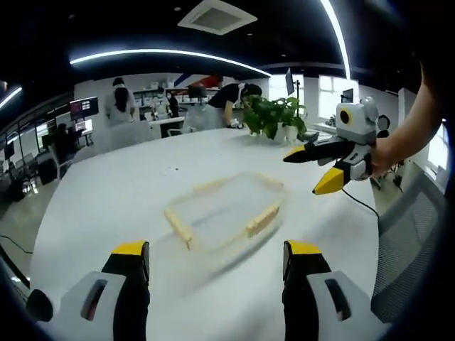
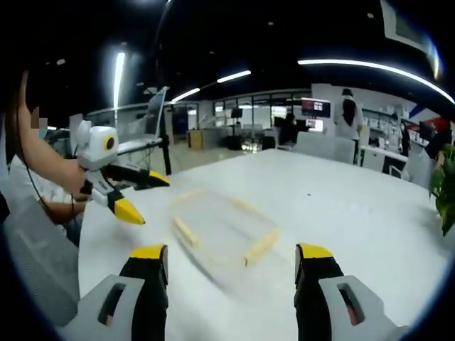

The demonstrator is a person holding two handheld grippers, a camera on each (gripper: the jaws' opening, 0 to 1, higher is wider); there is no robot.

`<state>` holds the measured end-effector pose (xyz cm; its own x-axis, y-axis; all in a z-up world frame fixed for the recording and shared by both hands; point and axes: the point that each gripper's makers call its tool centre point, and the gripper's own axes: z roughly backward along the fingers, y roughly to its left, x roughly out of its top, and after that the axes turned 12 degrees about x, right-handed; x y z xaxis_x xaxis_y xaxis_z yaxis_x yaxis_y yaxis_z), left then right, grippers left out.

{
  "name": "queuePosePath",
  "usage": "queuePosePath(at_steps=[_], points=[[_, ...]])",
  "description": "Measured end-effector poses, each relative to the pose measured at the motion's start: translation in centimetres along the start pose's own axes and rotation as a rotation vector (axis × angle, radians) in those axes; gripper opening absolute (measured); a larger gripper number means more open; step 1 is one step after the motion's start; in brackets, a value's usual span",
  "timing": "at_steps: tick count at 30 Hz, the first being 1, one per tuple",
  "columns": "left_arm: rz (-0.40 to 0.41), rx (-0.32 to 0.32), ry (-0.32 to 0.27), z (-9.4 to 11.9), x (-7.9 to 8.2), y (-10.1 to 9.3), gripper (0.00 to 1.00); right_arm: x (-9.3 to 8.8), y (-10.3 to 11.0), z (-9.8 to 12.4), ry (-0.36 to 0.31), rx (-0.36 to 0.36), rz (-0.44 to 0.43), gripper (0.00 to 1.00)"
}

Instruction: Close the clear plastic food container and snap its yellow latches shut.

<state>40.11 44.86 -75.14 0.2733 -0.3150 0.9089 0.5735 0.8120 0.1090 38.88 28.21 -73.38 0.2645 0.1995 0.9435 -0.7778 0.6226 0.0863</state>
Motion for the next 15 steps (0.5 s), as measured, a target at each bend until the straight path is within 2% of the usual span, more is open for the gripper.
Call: queuePosePath(at_steps=[5, 15], points=[[0.01, 0.011, 0.017, 0.7, -0.9, 0.0, 0.76, -0.4, 0.1, 0.8, 0.002, -0.014, -0.014, 0.73], [0.04, 0.027, 0.02, 1.9, -1.8, 0.2, 0.76, -1.3, 1.0, 2.0, 0.01, -0.024, -0.034, 0.73]])
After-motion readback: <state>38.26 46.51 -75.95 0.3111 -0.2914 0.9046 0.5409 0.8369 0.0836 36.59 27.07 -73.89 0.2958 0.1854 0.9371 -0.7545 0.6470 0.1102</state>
